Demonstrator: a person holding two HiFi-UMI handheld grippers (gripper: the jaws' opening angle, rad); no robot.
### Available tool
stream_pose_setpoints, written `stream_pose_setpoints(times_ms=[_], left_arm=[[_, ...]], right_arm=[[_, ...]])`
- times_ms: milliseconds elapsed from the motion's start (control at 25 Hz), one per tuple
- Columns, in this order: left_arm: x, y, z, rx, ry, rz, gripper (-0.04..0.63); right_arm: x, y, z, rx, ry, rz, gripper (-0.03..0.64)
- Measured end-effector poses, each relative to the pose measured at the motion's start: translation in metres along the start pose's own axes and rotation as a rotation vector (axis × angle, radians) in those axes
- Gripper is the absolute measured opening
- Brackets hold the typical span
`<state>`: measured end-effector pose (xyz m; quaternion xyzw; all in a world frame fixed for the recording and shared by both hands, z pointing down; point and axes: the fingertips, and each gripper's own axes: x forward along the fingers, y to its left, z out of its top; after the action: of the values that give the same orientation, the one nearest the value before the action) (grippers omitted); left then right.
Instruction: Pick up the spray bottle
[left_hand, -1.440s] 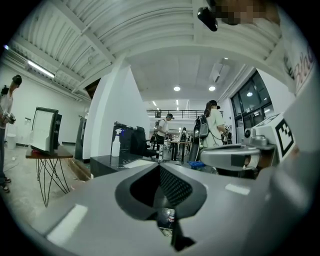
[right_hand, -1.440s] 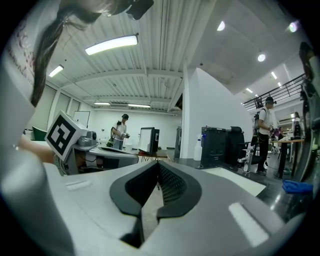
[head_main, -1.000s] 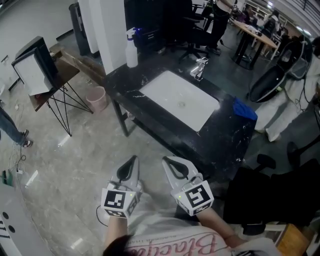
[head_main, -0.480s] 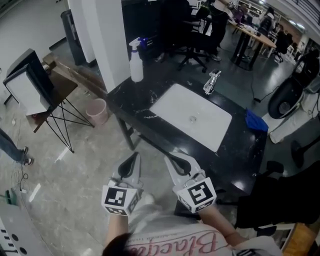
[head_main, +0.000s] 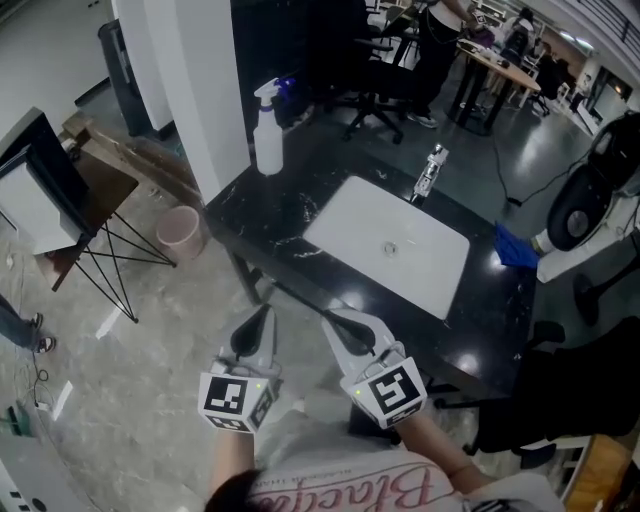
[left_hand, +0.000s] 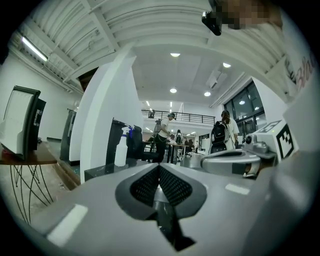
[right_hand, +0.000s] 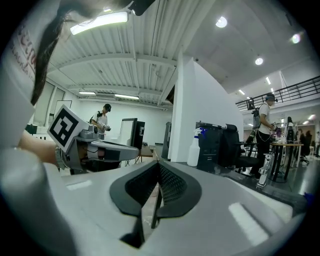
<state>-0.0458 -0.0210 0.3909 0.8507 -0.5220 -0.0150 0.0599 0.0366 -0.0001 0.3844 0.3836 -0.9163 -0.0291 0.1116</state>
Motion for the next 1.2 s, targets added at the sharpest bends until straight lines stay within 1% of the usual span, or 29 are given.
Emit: stream_pose_setpoints(times_ms=[120, 360, 440, 560, 680, 800, 920, 1040, 1200], left_arm=[[0.009, 0.006, -0.006, -0.011, 0.020, -0.012, 0.000], [0.029, 0.028, -0.014, -0.013, 0.053, -0.025, 0.000], [0.037, 0.039, -0.017, -0.014, 0.063, -0.034, 0.000], [0.053, 0.061, -0.013, -0.002, 0.046, -0.038, 0.000], [0.069, 0.085, -0.011, 0.003, 0.062, -0.042, 0.000], [0.092, 0.114, -0.002, 0.020, 0.061, -0.045, 0.000], [0.119, 0.139, 0.001, 0.022, 0.091, -0.061, 0.000], [0.151, 0.160, 0.007, 0.023, 0.102, -0.082, 0.000], [0.187, 0.172, 0.013, 0.038, 0.113, -0.143, 0.000]], right_arm=[[0.009, -0.005, -0.008, 0.000, 0.033, -0.007, 0.003], [0.040, -0.018, -0.014, 0.022, 0.047, -0.015, 0.002], [0.056, -0.023, -0.015, 0.029, 0.048, -0.008, 0.002], [0.088, -0.033, -0.012, 0.042, 0.040, -0.007, 0.002], [0.122, -0.043, -0.002, 0.048, 0.019, -0.010, 0.002], [0.155, -0.055, 0.004, 0.065, 0.015, -0.020, 0.003], [0.183, -0.069, 0.005, 0.091, 0.017, -0.039, 0.003], [0.209, -0.087, 0.004, 0.128, 0.030, -0.062, 0.002], [0.232, -0.109, 0.005, 0.158, 0.032, -0.094, 0.003]])
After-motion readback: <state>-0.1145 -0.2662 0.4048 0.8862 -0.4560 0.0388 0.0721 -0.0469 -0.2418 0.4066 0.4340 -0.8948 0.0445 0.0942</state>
